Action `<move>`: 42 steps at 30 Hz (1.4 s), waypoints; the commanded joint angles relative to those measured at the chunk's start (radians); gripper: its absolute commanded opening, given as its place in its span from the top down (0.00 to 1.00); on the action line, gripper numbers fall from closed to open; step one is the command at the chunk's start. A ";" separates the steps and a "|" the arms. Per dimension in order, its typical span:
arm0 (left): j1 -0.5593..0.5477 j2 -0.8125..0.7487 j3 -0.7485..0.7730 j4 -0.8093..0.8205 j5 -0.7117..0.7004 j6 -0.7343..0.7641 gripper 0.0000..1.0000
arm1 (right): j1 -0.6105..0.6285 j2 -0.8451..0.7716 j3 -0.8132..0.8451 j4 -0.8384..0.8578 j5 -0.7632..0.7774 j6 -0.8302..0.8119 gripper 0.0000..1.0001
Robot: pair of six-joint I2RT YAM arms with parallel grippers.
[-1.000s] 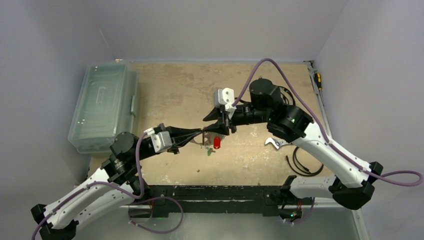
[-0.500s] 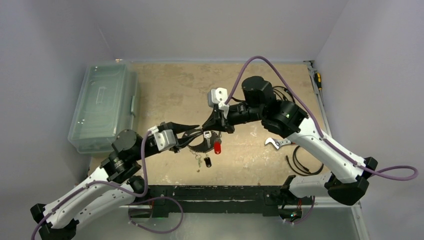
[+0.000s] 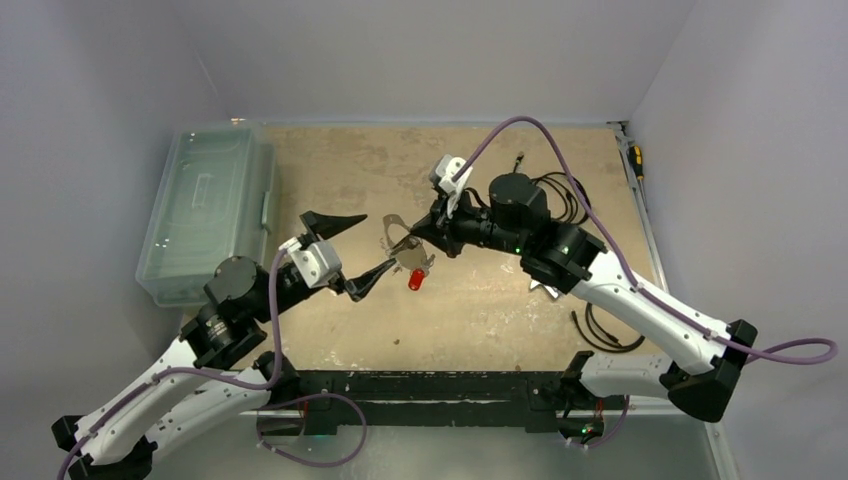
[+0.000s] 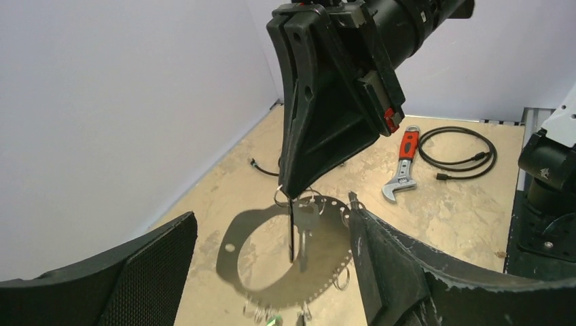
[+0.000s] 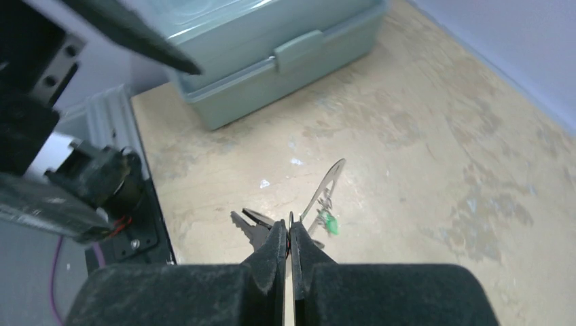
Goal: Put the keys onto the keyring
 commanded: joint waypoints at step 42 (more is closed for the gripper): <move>-0.001 0.383 0.022 0.285 -0.012 0.097 0.18 | 0.053 -0.077 -0.068 0.219 0.406 0.573 1.00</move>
